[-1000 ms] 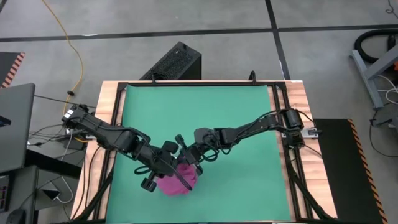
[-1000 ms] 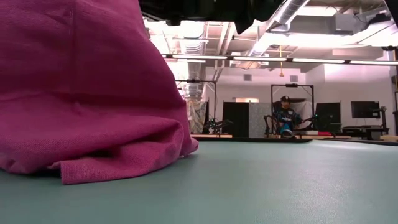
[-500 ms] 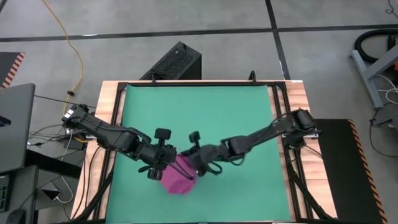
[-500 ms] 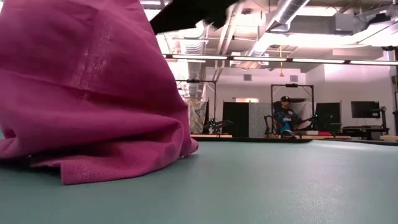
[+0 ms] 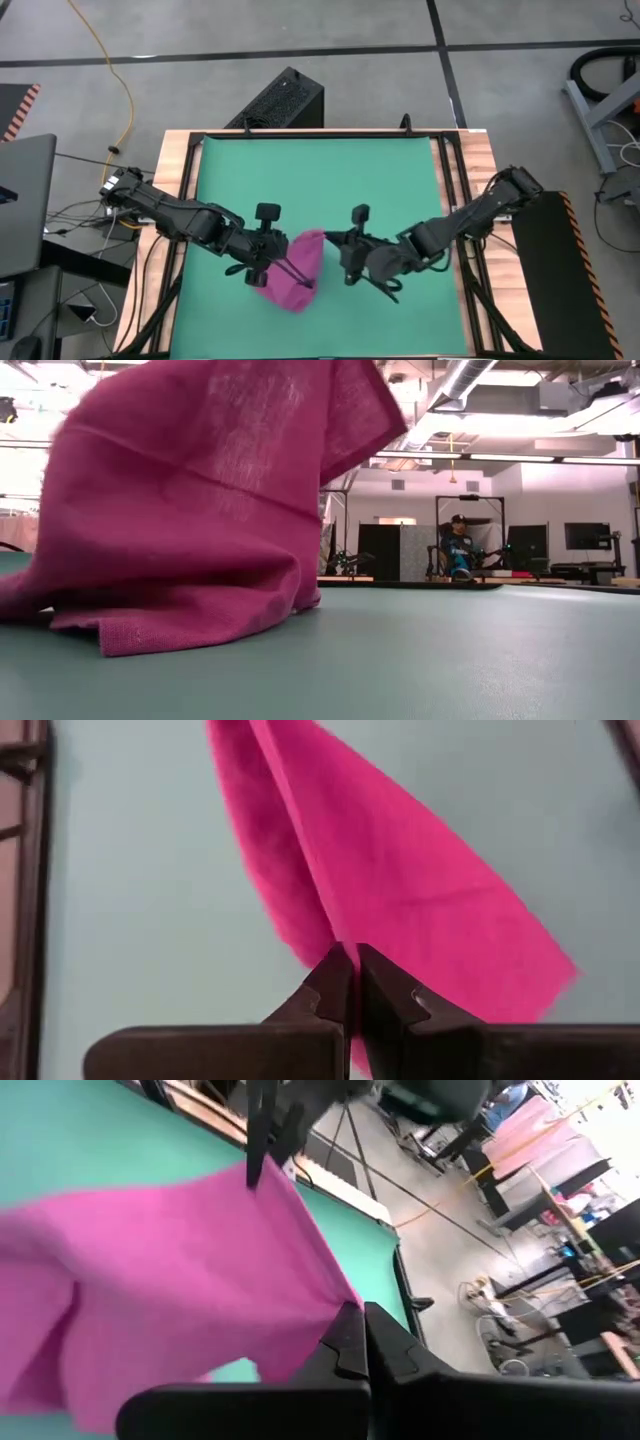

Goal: Roll towel
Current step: Roll the pink towel

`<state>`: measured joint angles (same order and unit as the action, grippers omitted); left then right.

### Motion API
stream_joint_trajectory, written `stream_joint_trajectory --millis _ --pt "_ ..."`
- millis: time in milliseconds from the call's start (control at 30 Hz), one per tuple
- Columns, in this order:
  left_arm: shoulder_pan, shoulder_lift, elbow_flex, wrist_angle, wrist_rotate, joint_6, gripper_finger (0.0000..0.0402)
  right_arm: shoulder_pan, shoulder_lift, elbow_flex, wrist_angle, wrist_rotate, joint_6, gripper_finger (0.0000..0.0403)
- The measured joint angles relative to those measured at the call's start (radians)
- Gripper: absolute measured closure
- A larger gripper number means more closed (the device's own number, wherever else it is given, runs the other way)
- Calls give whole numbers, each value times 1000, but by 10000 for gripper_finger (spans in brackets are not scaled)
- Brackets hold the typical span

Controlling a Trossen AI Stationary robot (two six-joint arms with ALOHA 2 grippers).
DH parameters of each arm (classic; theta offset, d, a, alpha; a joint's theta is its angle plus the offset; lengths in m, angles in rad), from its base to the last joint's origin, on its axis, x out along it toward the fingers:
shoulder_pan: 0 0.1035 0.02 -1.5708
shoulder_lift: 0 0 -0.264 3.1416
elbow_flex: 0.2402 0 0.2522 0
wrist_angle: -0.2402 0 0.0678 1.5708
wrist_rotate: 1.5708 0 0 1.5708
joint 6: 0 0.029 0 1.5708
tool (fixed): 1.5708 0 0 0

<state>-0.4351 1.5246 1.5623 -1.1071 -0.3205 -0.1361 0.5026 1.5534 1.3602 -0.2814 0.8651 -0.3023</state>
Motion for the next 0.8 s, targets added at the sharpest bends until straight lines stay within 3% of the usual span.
stream_joint_trajectory --millis 200,467,800 --pt "-3 9 1 84 169 81 366 97 5 0 -125 -1 141 403" --pt "3 135 0 86 206 122 312 232 56 -1 -283 -25 451 403" --pt "9 407 -1 18 307 141 327 314 104 -2 -311 2 606 403"
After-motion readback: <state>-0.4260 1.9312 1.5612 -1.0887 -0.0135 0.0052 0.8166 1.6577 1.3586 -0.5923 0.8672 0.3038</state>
